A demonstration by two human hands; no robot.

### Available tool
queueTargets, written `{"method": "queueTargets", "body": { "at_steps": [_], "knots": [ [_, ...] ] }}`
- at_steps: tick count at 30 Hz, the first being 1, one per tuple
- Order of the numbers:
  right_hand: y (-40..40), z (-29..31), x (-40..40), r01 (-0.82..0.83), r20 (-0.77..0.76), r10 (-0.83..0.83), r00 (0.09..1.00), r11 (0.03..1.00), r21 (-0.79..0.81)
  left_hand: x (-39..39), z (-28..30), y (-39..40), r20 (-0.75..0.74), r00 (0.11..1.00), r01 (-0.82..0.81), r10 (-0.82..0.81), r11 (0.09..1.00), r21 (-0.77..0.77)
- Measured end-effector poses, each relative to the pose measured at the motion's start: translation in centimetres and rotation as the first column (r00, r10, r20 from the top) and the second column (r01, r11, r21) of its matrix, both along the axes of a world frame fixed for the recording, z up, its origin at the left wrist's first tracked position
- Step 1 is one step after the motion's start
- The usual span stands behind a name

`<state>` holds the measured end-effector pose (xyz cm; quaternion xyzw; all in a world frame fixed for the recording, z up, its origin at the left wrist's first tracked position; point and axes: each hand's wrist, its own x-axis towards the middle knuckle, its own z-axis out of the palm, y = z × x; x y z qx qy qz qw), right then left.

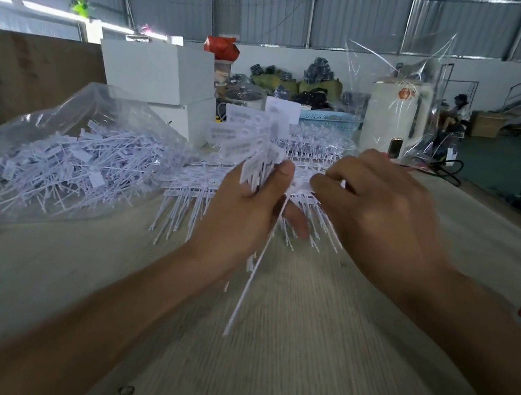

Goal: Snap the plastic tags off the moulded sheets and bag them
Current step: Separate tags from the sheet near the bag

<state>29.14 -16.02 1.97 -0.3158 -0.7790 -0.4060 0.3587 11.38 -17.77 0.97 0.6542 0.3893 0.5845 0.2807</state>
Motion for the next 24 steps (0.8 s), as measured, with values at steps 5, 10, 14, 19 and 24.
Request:
{"method": "queueTargets", "body": {
  "at_steps": [5, 10, 14, 19, 24],
  "knots": [
    [0.4, 0.0, 0.3, 0.029, -0.004, -0.03, 1.0, 0.999, -0.032, -0.3, 0.2, 0.1, 0.015, 1.0, 0.005, -0.004, 0.999, -0.048],
    [0.4, 0.1, 0.5, 0.056, -0.038, -0.057, 0.998, 0.998, -0.019, -0.1, 0.2, 0.3, -0.032, 0.999, 0.003, -0.006, 0.995, -0.1],
    [0.8, 1.3, 2.2, 0.047, -0.252, -0.058, 0.966, 0.998, -0.052, -0.3, -0.7, -0.1, -0.077, 0.994, 0.068, -0.08, 0.986, -0.15],
    [1.7, 2.0, 4.7, -0.147, -0.483, 0.054, 0.874, 0.976, -0.157, -0.6, -0.4, 0.0, -0.036, 0.994, 0.095, -0.101, 0.986, -0.134],
    [-0.7, 0.2, -0.4, -0.446, -0.38, 0.3, 0.875, 0.804, -0.393, -1.4, 0.0, 0.6, -0.043, 0.999, 0.025, -0.027, 0.999, -0.046]
  ]
}}
